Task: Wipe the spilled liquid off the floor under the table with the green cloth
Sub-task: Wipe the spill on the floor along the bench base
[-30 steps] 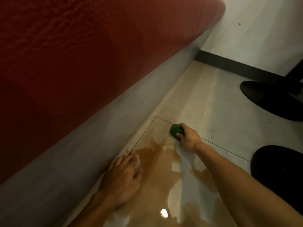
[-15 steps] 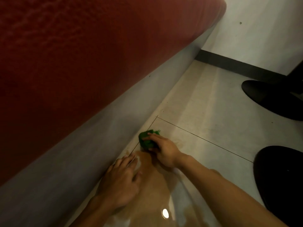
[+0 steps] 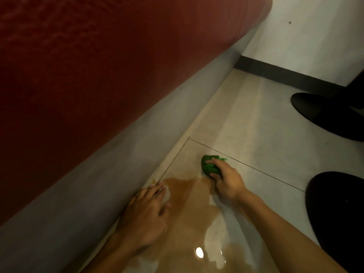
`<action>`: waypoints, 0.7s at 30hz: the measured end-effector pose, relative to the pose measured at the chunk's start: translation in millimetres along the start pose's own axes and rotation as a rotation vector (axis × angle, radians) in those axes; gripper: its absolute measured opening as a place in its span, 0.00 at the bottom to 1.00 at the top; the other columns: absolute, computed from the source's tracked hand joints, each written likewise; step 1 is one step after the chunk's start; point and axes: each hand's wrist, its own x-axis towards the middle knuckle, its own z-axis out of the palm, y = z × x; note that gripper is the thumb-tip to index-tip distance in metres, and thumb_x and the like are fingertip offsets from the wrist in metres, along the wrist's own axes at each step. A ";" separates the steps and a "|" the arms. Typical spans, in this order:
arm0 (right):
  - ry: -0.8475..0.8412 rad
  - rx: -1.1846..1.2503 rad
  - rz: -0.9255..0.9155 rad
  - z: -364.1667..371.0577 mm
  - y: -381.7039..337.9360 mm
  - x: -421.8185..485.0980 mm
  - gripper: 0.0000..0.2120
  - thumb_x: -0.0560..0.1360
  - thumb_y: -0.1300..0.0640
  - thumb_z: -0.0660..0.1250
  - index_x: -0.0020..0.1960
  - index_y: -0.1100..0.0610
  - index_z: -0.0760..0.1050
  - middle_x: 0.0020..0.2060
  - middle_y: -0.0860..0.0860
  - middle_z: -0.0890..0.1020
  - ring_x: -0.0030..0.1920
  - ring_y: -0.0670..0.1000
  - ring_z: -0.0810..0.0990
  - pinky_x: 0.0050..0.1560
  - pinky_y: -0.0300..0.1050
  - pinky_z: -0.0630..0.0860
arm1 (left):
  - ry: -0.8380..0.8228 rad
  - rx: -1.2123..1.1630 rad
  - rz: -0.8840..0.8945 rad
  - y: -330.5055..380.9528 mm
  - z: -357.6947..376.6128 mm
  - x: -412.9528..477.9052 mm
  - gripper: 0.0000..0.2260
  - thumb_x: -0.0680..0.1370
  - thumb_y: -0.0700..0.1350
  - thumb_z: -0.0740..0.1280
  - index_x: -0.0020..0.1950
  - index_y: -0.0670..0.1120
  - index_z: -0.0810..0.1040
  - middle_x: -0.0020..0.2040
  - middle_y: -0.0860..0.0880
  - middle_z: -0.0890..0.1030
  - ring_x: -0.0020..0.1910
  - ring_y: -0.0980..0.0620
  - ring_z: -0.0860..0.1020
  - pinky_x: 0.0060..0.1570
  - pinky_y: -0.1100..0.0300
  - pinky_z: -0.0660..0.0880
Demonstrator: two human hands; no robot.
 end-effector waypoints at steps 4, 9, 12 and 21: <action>-0.076 -0.039 -0.072 -6.3 4.8 -38.0 0.19 0.76 0.61 0.66 0.67 0.52 0.73 0.64 0.51 0.76 0.64 0.52 0.74 0.62 0.34 0.65 | -0.016 0.010 -0.011 2.7 1.4 1.5 0.31 0.74 0.62 0.42 0.76 0.58 0.56 0.77 0.61 0.53 0.74 0.58 0.55 0.69 0.59 0.56; -0.177 0.277 0.041 -28.1 0.9 -39.0 0.14 0.77 0.63 0.65 0.57 0.47 0.77 0.53 0.47 0.82 0.53 0.47 0.79 0.55 0.31 0.72 | -0.018 0.006 -0.004 1.0 1.4 1.4 0.33 0.72 0.63 0.41 0.76 0.58 0.56 0.76 0.62 0.54 0.73 0.58 0.57 0.69 0.58 0.57; 0.029 0.418 0.124 -42.8 4.2 -21.9 0.13 0.78 0.64 0.64 0.54 0.48 0.76 0.49 0.47 0.81 0.52 0.49 0.78 0.55 0.42 0.76 | -0.012 0.027 -0.001 2.6 0.2 1.2 0.36 0.70 0.64 0.37 0.76 0.58 0.56 0.77 0.62 0.53 0.73 0.58 0.57 0.68 0.59 0.57; 0.129 -0.054 0.289 3.2 9.0 6.6 0.16 0.79 0.57 0.61 0.67 0.54 0.70 0.63 0.56 0.75 0.63 0.59 0.72 0.59 0.47 0.69 | -0.029 0.057 -0.030 5.4 0.0 0.9 0.37 0.68 0.64 0.36 0.75 0.59 0.57 0.76 0.62 0.54 0.73 0.58 0.58 0.68 0.59 0.58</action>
